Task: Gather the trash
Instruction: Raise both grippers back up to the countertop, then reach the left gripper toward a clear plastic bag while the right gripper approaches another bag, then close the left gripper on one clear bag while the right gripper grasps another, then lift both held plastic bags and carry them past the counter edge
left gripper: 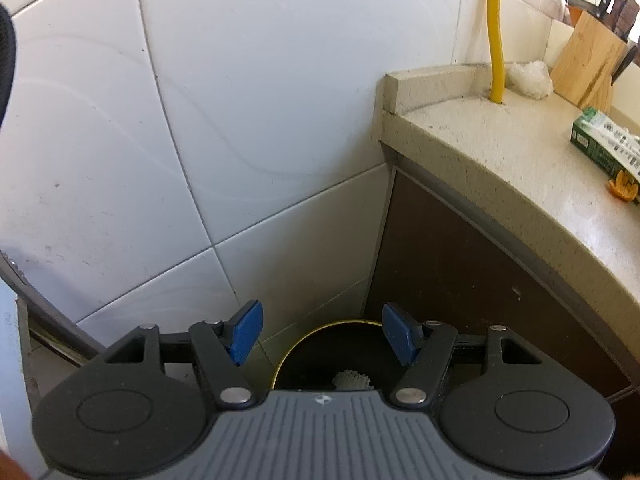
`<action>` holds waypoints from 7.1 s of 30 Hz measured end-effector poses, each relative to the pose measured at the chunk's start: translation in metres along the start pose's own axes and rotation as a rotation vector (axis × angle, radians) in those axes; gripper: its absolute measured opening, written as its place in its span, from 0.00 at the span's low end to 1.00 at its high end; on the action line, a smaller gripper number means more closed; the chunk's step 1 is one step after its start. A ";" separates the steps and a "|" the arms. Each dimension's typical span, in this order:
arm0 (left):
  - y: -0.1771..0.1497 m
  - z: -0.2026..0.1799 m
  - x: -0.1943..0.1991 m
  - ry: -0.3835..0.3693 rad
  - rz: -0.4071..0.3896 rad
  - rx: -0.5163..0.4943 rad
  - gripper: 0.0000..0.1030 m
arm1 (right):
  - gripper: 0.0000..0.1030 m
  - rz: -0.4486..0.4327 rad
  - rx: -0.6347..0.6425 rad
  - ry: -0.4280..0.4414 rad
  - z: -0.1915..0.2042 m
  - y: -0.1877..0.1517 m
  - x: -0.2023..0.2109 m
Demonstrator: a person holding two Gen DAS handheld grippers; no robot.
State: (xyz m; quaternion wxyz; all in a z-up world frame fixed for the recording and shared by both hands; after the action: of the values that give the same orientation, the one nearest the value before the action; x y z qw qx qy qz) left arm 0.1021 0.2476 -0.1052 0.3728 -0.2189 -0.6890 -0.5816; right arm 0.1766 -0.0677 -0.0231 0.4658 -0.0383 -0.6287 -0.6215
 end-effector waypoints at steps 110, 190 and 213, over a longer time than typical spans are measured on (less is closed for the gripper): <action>0.223 -0.358 -0.153 -0.501 -0.063 -0.681 0.78 | 0.62 0.159 -0.199 -0.383 -0.246 0.077 -0.075; 0.222 -0.294 -0.080 -0.336 -0.131 -0.410 0.33 | 0.30 0.039 -0.127 -0.251 -0.173 0.112 -0.061; 0.177 -0.207 -0.013 -0.199 -0.175 -0.298 0.33 | 0.30 0.036 0.019 -0.045 -0.073 0.111 -0.067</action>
State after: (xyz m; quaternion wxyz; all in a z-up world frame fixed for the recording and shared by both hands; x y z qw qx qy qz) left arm 0.2939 0.0900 0.0066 0.2143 -0.2675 -0.6452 -0.6828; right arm 0.3231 -0.0672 0.0019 0.4627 -0.0592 -0.6443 -0.6061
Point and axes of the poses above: each gripper's, at about its wrist camera, not at the fingertips, and x roughly against the way its jaws point, z to its left, y to its top, the point moved 3 cm from there along -x, roughly the way its jaws point, and after that the axes turned 6 degrees about x, right-handed, at the moved point
